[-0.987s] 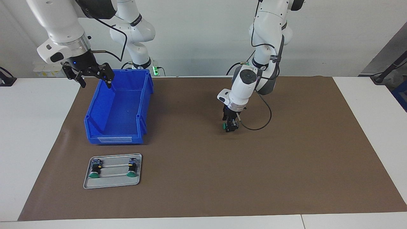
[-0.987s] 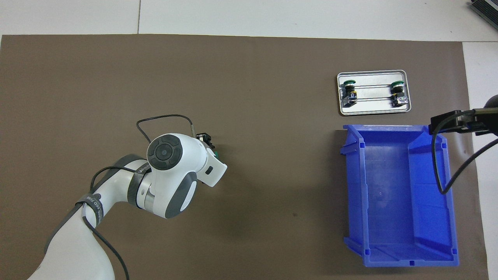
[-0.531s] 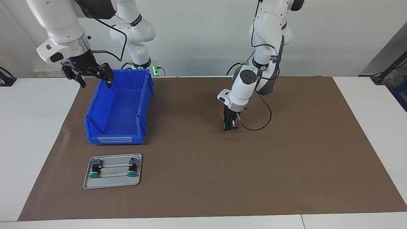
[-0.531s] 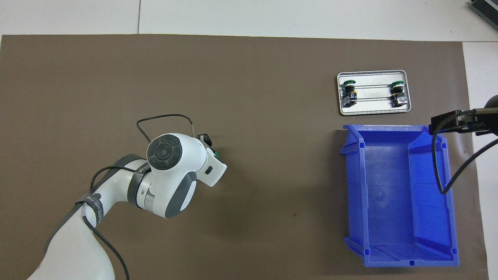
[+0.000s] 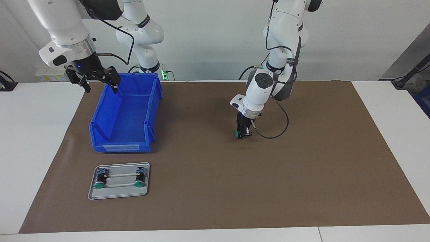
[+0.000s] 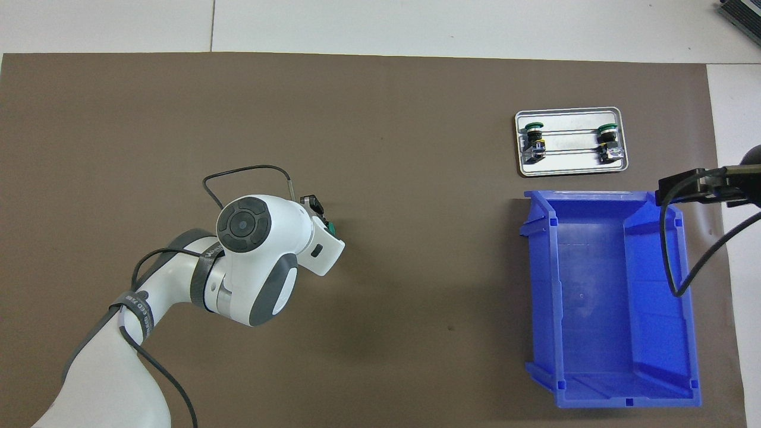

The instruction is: Place and press button with both arms

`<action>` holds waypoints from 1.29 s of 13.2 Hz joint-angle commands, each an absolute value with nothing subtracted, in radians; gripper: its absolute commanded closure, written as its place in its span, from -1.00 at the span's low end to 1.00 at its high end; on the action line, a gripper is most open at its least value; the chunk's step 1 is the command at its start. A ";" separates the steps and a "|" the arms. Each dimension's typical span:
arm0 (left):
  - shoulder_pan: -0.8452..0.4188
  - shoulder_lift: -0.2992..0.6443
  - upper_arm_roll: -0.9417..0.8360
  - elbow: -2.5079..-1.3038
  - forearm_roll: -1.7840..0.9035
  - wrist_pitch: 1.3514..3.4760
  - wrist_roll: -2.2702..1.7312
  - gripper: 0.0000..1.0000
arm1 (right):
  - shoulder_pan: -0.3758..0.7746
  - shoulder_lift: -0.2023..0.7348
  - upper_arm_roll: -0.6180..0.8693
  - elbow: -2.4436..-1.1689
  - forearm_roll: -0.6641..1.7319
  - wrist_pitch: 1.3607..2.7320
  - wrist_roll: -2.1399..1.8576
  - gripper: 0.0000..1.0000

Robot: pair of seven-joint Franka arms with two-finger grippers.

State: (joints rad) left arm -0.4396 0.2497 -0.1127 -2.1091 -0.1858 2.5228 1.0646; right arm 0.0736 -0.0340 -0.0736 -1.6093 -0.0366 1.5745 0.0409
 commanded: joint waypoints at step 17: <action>-0.195 0.227 -0.118 -2.008 -1.091 2.188 1.551 0.56 | 0.064 -0.038 -0.063 -1.608 -0.040 1.568 0.051 -1.00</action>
